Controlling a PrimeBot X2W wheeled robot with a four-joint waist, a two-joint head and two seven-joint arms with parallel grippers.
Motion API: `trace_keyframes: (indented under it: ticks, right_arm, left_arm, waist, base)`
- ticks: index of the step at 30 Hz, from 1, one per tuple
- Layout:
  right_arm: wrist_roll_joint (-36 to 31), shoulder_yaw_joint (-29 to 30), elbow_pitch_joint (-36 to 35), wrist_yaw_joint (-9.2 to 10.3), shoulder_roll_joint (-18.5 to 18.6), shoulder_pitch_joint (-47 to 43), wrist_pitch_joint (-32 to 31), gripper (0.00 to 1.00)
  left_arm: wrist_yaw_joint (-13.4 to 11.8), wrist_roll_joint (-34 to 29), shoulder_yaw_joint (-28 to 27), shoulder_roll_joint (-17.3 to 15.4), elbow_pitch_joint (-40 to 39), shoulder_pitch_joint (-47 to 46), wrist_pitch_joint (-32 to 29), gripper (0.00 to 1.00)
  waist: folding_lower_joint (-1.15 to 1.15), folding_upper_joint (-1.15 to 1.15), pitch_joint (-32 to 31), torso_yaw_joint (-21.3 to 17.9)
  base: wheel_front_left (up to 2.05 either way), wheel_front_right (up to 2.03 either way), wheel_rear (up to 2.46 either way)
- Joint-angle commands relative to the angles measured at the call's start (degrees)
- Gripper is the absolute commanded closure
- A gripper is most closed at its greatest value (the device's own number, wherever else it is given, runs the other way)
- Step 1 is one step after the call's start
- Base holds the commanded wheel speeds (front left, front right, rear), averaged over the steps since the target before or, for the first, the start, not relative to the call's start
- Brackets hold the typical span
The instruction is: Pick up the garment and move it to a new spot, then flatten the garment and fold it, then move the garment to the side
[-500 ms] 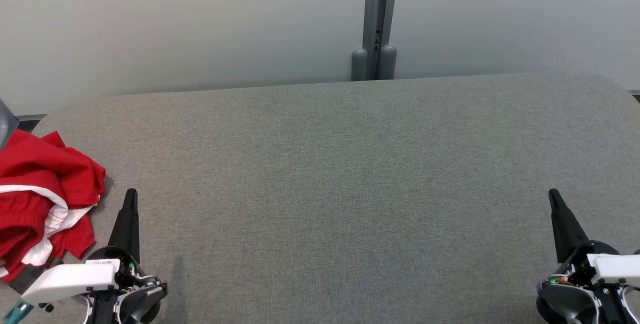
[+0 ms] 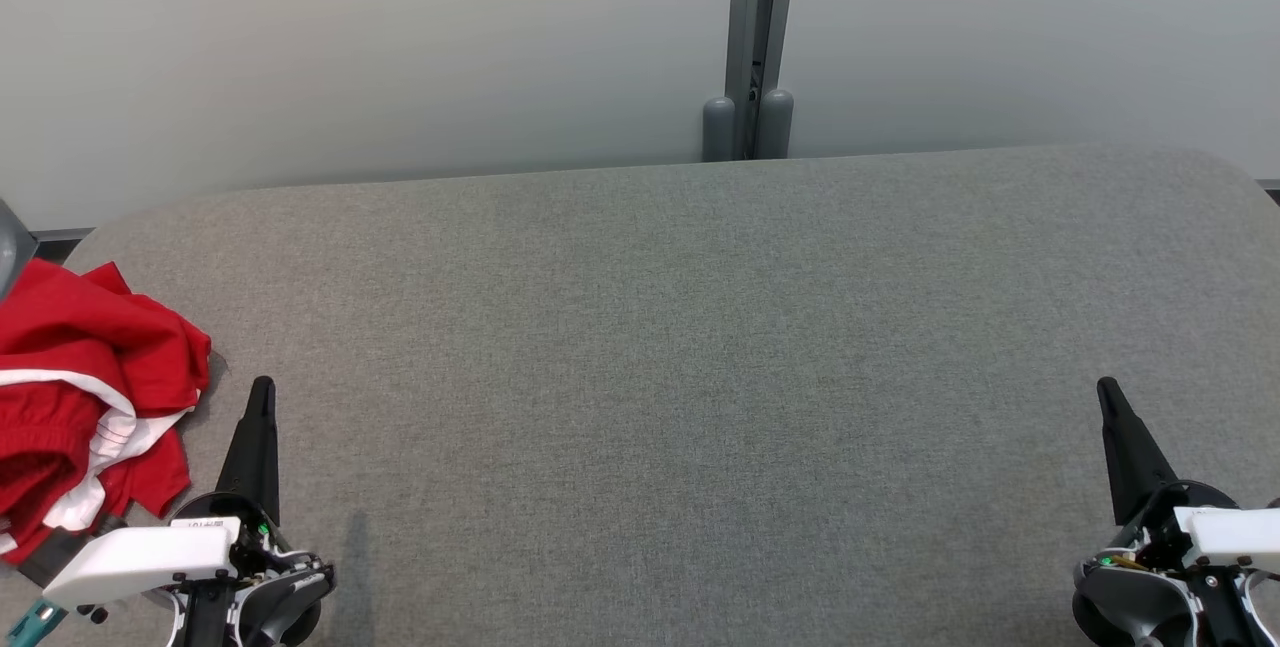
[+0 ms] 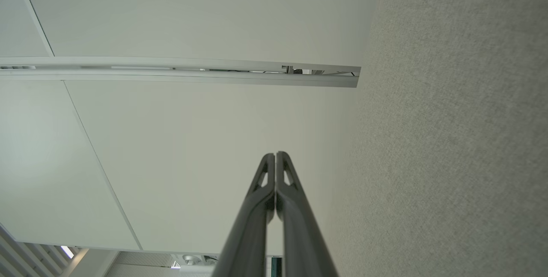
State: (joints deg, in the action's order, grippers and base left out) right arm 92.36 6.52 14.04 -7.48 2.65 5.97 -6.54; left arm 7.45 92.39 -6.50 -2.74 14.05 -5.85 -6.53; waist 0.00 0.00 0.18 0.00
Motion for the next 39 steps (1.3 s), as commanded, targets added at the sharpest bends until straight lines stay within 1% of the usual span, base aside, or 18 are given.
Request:
trace_keyframes:
  ticks: [1, 4, 5, 10, 15, 19, 24, 31, 39]
  right_arm:
    - [0.1, 0.1, -0.2, -0.03, 0.5, 0.5, -0.2, 1.0]
    - [0.1, 0.1, -0.2, -0.03, 0.5, 0.5, -0.2, 1.0]
    - [0.0, 0.0, 0.0, 0.0, 0.0, 0.0, 0.0, 0.0]
    - [-0.2, -0.3, 1.3, 0.07, -0.7, -1.4, 0.3, 0.0]
    - [-1.5, -1.6, 0.6, 0.07, -0.2, -1.4, 1.7, 0.0]
    - [-3.3, -3.1, 0.4, 0.06, 0.6, -1.3, 3.1, 0.0]
    - [-7.3, -3.7, 0.4, 0.06, 0.9, -1.0, 4.5, 0.0]
    - [-15.1, -4.6, 0.6, 0.05, 1.0, -0.7, 6.2, 0.0]
    - [-24.8, -6.4, 0.5, 0.03, 1.2, -0.7, 8.3, 0.0]
  left_arm:
    - [0.2, 0.0, -0.2, -0.3, -0.2, -0.8, -0.2, 1.0]
    - [0.2, 0.0, -0.2, -0.3, -0.2, -0.8, -0.2, 1.0]
    - [0.0, 0.0, 0.0, 0.0, 0.0, 0.0, 0.0, 0.0]
    - [0.0, -0.1, 0.2, 0.6, 1.5, 1.8, 0.4, 0.0]
    - [0.0, -1.4, 0.9, 0.3, 1.2, 2.0, 1.9, 0.0]
    - [0.0, -3.9, 1.2, 0.0, 1.5, 2.1, 3.1, 0.0]
    - [0.0, -9.0, 0.7, 0.1, 1.7, 2.2, 4.5, 0.0]
    - [0.0, -17.3, 0.3, 0.3, 1.7, 2.4, 6.2, 0.0]
    - [0.0, -28.5, 2.1, 0.1, 1.6, 3.0, 8.3, 0.0]
  waist:
    - [0.0, 0.0, 0.0, 0.0]
    - [0.0, 0.0, 0.0, 0.0]
    - [0.0, 0.0, 0.0, 0.0]
    - [0.0, 0.0, 0.0, 0.0]
    - [0.0, 0.0, 0.1, 0.0]
    - [0.0, 0.0, 0.1, 0.0]
    - [0.0, 0.0, 0.2, -0.1]
    - [0.0, 0.0, 0.3, -0.2]
    - [0.0, 0.0, 0.4, -0.3]
  base:
    - [0.0, 0.0, 0.0]
    - [0.0, 0.0, 0.0]
    - [0.0, 0.0, 0.0]
    - [0.0, 0.0, 0.0]
    - [0.0, 0.0, 0.0]
    - [0.0, 0.0, 0.0]
    - [0.0, 0.0, 0.0]
    - [0.0, 0.0, 0.0]
    - [0.0, 0.0, 0.0]
